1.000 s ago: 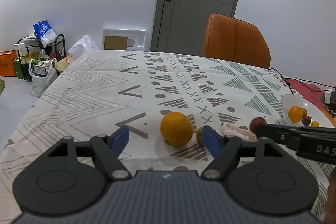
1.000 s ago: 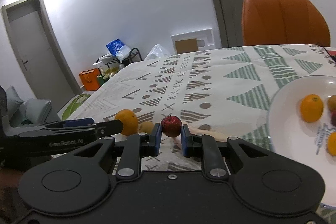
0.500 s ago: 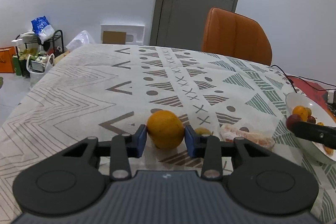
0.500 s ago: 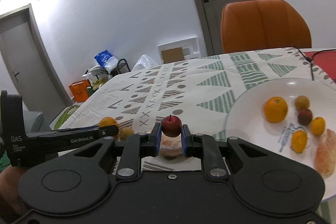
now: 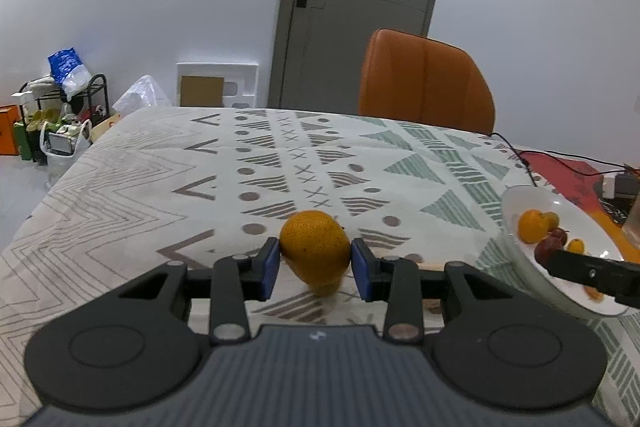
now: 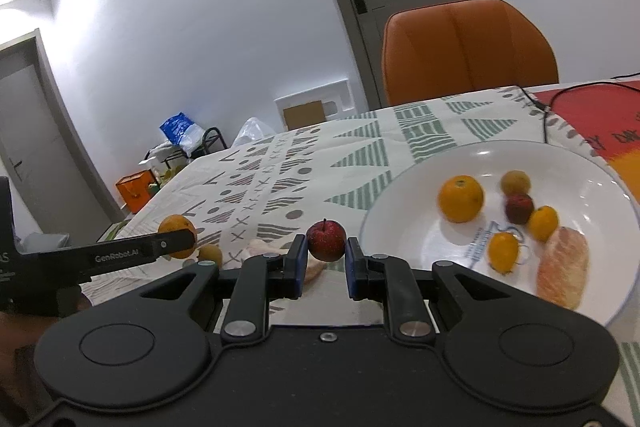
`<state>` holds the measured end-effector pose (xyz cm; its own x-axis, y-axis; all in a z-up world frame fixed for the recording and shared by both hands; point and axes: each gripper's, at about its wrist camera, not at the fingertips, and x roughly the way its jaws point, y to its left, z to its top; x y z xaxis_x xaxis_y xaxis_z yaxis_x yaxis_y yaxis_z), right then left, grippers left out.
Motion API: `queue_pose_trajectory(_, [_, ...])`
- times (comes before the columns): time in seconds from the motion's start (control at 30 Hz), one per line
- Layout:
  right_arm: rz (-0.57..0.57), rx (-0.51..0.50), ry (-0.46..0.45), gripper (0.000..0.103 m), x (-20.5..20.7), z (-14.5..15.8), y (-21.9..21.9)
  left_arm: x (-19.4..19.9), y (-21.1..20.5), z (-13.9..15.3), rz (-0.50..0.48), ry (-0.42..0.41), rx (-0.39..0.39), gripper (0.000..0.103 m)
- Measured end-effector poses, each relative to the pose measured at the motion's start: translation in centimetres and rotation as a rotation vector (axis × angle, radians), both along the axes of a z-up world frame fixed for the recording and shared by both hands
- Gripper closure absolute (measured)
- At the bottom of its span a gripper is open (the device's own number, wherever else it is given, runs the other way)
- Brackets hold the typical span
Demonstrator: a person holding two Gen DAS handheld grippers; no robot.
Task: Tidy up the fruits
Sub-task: 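Lower the apple into the plate and open the right tool while the left tool carries the orange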
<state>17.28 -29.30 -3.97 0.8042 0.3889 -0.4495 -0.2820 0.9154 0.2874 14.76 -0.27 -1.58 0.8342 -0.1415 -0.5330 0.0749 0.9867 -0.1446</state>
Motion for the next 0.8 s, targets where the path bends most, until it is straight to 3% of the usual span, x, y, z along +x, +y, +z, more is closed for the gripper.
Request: queue_pose_trajectory(0.8, [-0.113,0.022,0.003,0.084,-2.3,-0.5,-6.1,-1.2,-6.7,1.0,-0.13,-0.02,0.022,0.066])
